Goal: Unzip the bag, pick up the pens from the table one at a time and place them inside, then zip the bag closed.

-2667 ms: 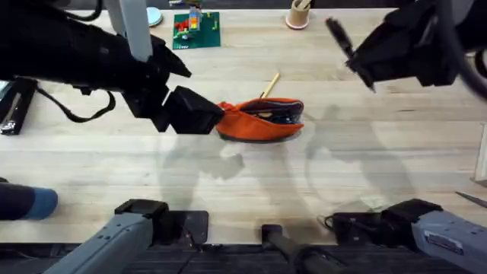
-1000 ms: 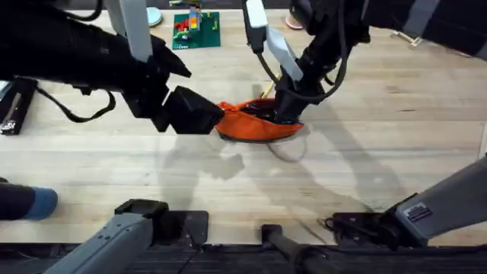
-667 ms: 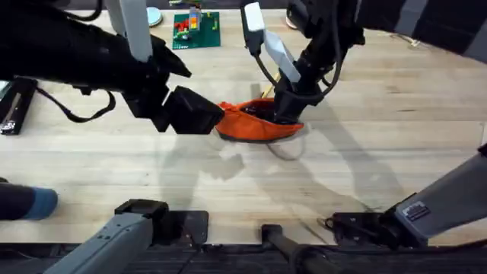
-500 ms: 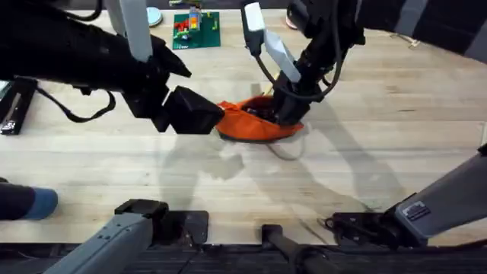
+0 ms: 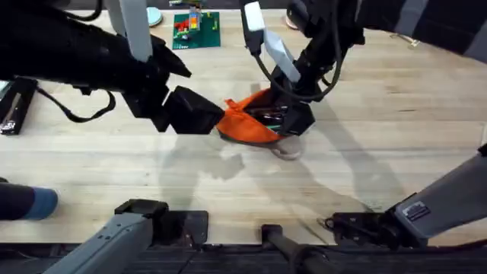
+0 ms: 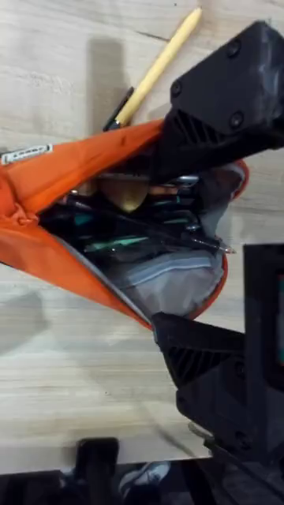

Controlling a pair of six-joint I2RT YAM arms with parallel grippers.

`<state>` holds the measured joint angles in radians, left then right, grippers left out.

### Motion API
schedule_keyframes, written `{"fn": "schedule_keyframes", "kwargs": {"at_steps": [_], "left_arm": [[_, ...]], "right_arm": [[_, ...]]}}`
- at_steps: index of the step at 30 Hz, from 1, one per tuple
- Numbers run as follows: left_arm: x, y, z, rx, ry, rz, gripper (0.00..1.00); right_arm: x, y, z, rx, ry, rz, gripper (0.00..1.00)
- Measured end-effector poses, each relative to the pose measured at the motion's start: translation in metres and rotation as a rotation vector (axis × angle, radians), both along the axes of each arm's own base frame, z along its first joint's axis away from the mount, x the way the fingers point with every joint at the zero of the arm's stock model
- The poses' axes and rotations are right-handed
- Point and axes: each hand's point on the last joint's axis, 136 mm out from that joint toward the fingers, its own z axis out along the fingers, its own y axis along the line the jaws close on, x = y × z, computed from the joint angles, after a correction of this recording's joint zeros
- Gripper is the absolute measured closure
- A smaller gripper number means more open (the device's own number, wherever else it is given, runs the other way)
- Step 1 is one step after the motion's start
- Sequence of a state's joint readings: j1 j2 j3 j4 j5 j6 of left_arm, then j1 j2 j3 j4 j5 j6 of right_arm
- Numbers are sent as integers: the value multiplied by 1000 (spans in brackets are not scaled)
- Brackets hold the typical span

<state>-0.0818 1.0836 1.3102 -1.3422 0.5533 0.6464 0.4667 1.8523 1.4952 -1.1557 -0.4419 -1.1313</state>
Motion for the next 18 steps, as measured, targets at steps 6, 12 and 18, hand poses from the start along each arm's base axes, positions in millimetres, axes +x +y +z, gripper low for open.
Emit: {"fn": "schedule_keyframes", "kwargs": {"at_steps": [6,12,18], "left_arm": [[0,0,0,0,0,0,6],[0,0,0,0,0,0,6],[0,0,0,0,0,0,5]], "right_arm": [[3,2,5,-10,17,-66,6],[12,6,33,-8,17,-154,6],[22,6,75,9,1,-256,6]]}}
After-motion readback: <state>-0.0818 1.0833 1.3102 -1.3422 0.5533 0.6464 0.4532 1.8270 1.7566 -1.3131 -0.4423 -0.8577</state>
